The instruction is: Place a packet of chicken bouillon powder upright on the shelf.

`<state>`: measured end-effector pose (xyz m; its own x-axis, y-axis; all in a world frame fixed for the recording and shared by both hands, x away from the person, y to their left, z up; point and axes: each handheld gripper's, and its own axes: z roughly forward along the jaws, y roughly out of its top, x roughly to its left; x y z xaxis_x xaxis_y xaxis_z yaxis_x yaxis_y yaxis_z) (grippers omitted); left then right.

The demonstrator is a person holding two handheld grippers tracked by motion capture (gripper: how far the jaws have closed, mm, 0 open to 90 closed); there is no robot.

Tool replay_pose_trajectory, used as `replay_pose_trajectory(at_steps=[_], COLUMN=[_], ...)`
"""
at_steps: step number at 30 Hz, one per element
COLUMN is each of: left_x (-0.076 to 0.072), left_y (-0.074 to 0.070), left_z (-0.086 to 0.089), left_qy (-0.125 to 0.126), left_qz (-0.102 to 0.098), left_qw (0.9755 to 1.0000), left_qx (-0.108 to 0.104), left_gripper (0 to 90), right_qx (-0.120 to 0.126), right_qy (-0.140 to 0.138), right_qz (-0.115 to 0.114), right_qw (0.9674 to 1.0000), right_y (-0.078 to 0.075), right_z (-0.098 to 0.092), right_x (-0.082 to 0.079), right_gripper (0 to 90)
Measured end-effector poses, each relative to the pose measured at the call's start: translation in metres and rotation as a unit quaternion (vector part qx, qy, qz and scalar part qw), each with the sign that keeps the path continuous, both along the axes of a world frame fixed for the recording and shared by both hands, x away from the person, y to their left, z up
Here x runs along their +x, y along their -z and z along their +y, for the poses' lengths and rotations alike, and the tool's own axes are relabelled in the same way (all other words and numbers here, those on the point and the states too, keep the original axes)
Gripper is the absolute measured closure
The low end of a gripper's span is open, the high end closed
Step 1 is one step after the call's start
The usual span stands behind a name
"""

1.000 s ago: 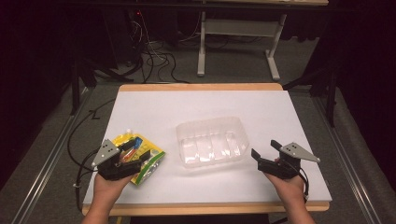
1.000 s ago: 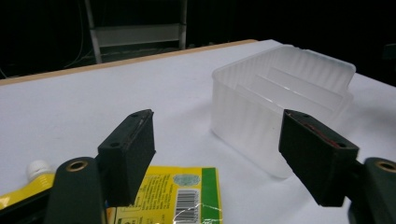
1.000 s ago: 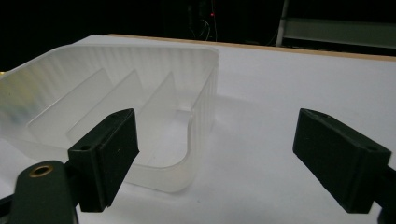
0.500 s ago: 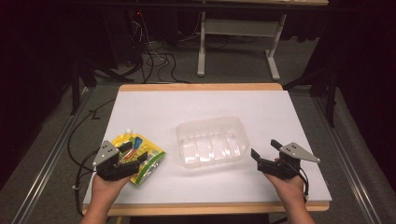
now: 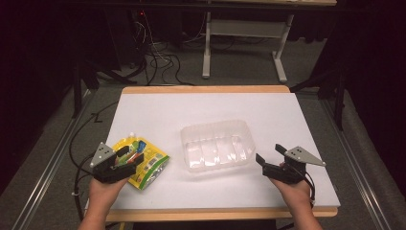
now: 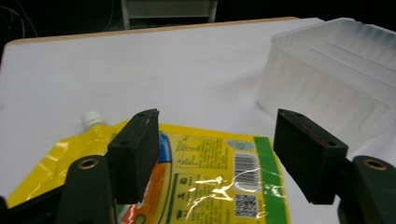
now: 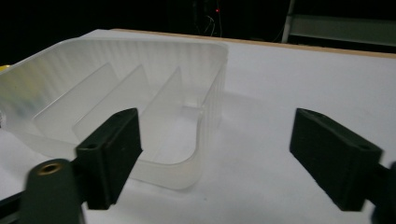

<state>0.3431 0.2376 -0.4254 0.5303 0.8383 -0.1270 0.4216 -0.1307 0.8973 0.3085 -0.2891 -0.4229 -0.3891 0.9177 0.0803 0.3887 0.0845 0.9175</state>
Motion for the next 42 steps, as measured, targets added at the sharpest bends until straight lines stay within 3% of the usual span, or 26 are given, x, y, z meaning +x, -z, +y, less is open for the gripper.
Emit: replay_pose_trajectory(at_steps=[2, 3, 4, 5, 6, 7, 9, 10, 11, 12, 13, 15, 16, 17, 19, 27, 34, 37, 39, 40, 42], left_x=[0.0, 0.0, 0.003, 0.003, 0.007, 0.007, 0.011, 0.015, 0.015, 0.018, 0.018, 0.023, 0.026, 0.026, 0.031, 0.036, 0.036, 0.038, 0.037, 0.036, 0.033], left_y=[0.0, 0.001, 0.002, 0.002, 0.005, 0.005, 0.01, 0.016, 0.016, 0.022, 0.022, 0.03, 0.038, 0.038, 0.047, 0.053, 0.058, 0.06, 0.06, 0.058, 0.055], left_z=[0.002, 0.005, 0.013, 0.013, 0.029, 0.029, 0.046, 0.06, 0.06, 0.073, 0.073, 0.084, 0.091, 0.091, 0.098, 0.091, 0.098, 0.098, 0.098, 0.096, 0.097], left_qy=[-0.005, -0.012, -0.036, -0.036, -0.066, -0.066, -0.09, -0.117, -0.117, -0.142, -0.142, -0.157, -0.168, -0.168, -0.17, -0.149, -0.16, -0.158, -0.154, -0.16, -0.16], left_qz=[-0.005, -0.01, -0.016, -0.016, -0.013, -0.013, -0.003, 0.004, 0.004, 0.018, 0.018, 0.038, 0.057, 0.057, 0.079, 0.097, 0.121, 0.129, 0.128, 0.119, 0.11], left_qw=[0.9999, 0.9998, 0.9989, 0.9989, 0.9976, 0.9976, 0.9959, 0.9931, 0.9931, 0.9898, 0.9898, 0.9868, 0.9839, 0.9839, 0.9816, 0.9837, 0.9782, 0.9771, 0.9779, 0.9787, 0.9796], left_qx=[0.007, 0.013, 0.024, 0.024, 0.017, 0.017, 0.003, 0.005, 0.005, 0.003, 0.003, -0.012, -0.02, -0.02, -0.035, -0.026, -0.053, -0.058, -0.058, -0.049, -0.051], left_gripper=[35.9, 35.9, 39.1, 40.7, 42.2, 43.8, 44.8, 44.9, 44.5, 43.7, 42.7, 42.5, 42.2, 42.4, 42.8, 48.5, 56.8, 56.2, 57.7, 62.8, 69.7], right_qx=[-0.004, -0.004, -0.004, -0.004, -0.003, -0.003, 0.001, -0.003, -0.007, -0.009, -0.009, -0.016, -0.023, -0.023, -0.026, -0.026, -0.027, -0.027, -0.027, -0.028, -0.028], right_qy=[-0.006, -0.006, -0.009, -0.009, -0.012, -0.012, -0.012, -0.013, -0.013, -0.011, -0.011, 0.002, 0.009, 0.009, 0.018, 0.016, 0.009, 0.01, 0.01, 0.009, 0.009], right_qz=[0.002, 0.002, 0.014, 0.014, 0.022, 0.022, 0.03, 0.035, 0.036, 0.038, 0.038, 0.041, 0.046, 0.046, 0.046, 0.049, 0.049, 0.049, 0.049, 0.048, 0.048], right_qw=[1.0, 1.0, 0.9999, 0.9999, 0.9997, 0.9997, 0.9995, 0.9993, 0.9992, 0.9992, 0.9992, 0.999, 0.9987, 0.9987, 0.9984, 0.9983, 0.9984, 0.9984, 0.9984, 0.9984, 0.9984], right_y=[0.002, 0.002, 0.004, 0.004, 0.007, 0.007, 0.009, 0.011, 0.011, 0.012, 0.012, 0.013, 0.015, 0.015, 0.015, 0.015, 0.015, 0.015, 0.015, 0.015, 0.015], right_z=[0.003, 0.003, 0.007, 0.007, 0.011, 0.011, 0.015, 0.019, 0.021, 0.023, 0.023, 0.026, 0.026, 0.026, 0.027, 0.03, 0.031, 0.031, 0.031, 0.031, 0.031], right_x=[0.0, 0.0, 0.002, 0.002, 0.007, 0.007, 0.011, 0.016, 0.017, 0.018, 0.018, 0.021, 0.023, 0.023, 0.021, 0.015, 0.008, 0.008, 0.008, 0.008, 0.008], right_gripper=[32.6, 32.6, 43.1, 43.1, 51.2, 51.2, 58.0, 64.5, 68.0, 71.0, 71.0, 76.3, 83.7, 83.7, 87.7, 88.0, 87.5, 87.4, 87.4, 87.3, 87.3])
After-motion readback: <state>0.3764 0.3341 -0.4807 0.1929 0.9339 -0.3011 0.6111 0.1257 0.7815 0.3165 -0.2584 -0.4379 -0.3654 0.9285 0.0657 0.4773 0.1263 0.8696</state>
